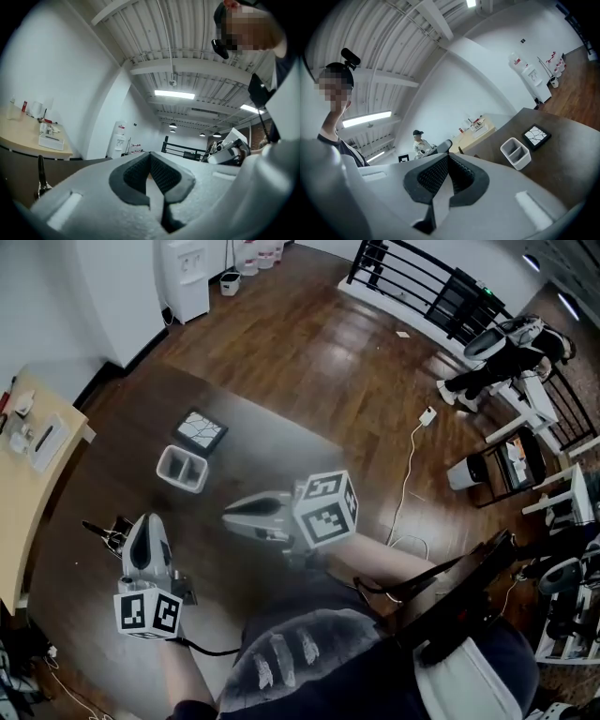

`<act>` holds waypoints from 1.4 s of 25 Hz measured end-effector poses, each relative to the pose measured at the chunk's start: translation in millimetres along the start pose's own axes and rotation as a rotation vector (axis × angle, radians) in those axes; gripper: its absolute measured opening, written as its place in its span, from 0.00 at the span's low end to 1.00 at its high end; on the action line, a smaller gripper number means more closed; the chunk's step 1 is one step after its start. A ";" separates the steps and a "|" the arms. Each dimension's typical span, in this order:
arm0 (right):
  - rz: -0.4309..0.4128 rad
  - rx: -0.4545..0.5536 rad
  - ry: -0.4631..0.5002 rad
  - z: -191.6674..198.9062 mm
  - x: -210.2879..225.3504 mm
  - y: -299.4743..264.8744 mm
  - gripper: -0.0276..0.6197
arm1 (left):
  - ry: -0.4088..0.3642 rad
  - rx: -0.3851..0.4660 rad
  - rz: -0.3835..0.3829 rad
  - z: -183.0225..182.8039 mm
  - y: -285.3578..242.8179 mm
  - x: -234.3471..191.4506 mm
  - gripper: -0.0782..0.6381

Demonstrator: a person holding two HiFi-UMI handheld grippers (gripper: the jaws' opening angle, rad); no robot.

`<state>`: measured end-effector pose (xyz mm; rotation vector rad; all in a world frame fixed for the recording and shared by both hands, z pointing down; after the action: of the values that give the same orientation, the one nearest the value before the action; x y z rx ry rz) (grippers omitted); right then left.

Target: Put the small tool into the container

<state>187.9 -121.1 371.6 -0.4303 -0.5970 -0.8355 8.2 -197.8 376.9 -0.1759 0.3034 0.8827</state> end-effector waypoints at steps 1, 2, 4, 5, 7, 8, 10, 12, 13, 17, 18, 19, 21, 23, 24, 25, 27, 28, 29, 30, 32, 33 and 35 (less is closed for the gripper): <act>-0.023 0.015 0.005 -1.4 -3.3 3.8 0.04 | -0.017 0.000 0.002 -3.5 0.8 7.6 0.11; -0.049 0.027 0.007 -2.3 -5.9 6.9 0.04 | -0.036 0.001 0.000 -6.7 1.7 14.2 0.11; -0.098 0.043 0.003 -2.9 -8.7 12.6 0.05 | -0.062 0.005 -0.013 -11.2 3.5 25.5 0.11; -0.120 0.046 -0.001 -3.0 -9.3 16.5 0.04 | -0.068 0.008 -0.022 -12.0 4.3 31.6 0.11; -0.160 0.046 -0.009 -2.6 -10.5 28.9 0.04 | -0.078 0.009 -0.042 -11.0 5.5 47.5 0.11; -0.178 0.048 -0.015 -1.9 -11.1 37.6 0.04 | -0.088 0.007 -0.049 -9.5 5.4 57.7 0.11; -0.212 0.058 -0.028 -0.9 -11.7 57.7 0.04 | -0.112 0.004 -0.058 -6.1 3.9 80.9 0.11; -0.238 0.070 -0.036 -0.9 -10.8 78.7 0.04 | -0.132 -0.001 -0.062 -2.1 0.9 105.1 0.11; -0.246 0.076 -0.039 -1.2 -10.0 88.9 0.04 | -0.139 -0.004 -0.063 -0.1 -1.1 116.7 0.11; -0.260 0.094 -0.043 -3.2 -5.6 125.7 0.04 | -0.146 -0.012 -0.058 7.5 -13.0 153.7 0.11; -0.257 0.098 -0.042 -4.0 -4.4 135.3 0.04 | -0.143 -0.013 -0.055 10.0 -16.7 162.4 0.11; -0.255 0.102 -0.041 -4.7 -3.1 145.3 0.04 | -0.137 -0.012 -0.051 12.7 -20.5 171.6 0.11; -0.253 0.115 -0.041 -5.8 0.0 166.6 0.04 | -0.126 -0.011 -0.041 18.9 -29.5 190.7 0.11; -0.246 0.129 -0.035 -6.2 3.9 188.9 0.04 | -0.120 -0.013 -0.023 26.5 -41.7 209.8 0.11; -0.241 0.134 -0.026 -6.1 6.0 199.7 0.04 | -0.118 -0.015 -0.012 30.8 -48.3 218.7 0.11; -0.235 0.138 -0.014 -5.7 8.0 210.0 0.04 | -0.117 -0.017 0.000 35.3 -54.6 227.2 0.11; -0.213 0.150 0.008 -4.7 13.0 229.8 0.04 | -0.114 -0.026 0.022 45.3 -66.4 243.9 0.11; -0.202 0.160 0.010 -4.2 16.5 240.0 0.04 | -0.113 -0.034 0.035 50.7 -72.3 252.7 0.11; -0.194 0.174 0.005 -3.7 20.0 250.5 0.04 | -0.113 -0.044 0.049 56.1 -78.2 262.2 0.11; -0.190 0.190 -0.005 -3.0 23.2 261.3 0.04 | -0.116 -0.056 0.064 61.1 -83.8 272.1 0.11; -0.185 0.222 -0.028 -0.8 28.8 281.1 0.04 | -0.125 -0.080 0.093 69.6 -93.4 291.1 0.11; -0.181 0.235 -0.039 0.3 31.6 289.6 0.04 | -0.130 -0.093 0.105 72.9 -97.5 299.2 0.11; -0.178 0.265 -0.066 0.6 37.6 303.5 0.04 | -0.142 -0.120 0.131 77.9 -105.3 312.2 0.11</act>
<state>447.0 41.0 359.2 -0.1648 -0.8047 -0.8988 291.1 -13.8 349.5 -0.2048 0.1310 1.0384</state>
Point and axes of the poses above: the fingertips, and each gripper's own axes: y backward along the fingers, x to its right, z out of its underside, the point moved 6 cm from there along y, backward along the fingers, and after that the axes turned 3 degrees about y, right-handed, at the moved point
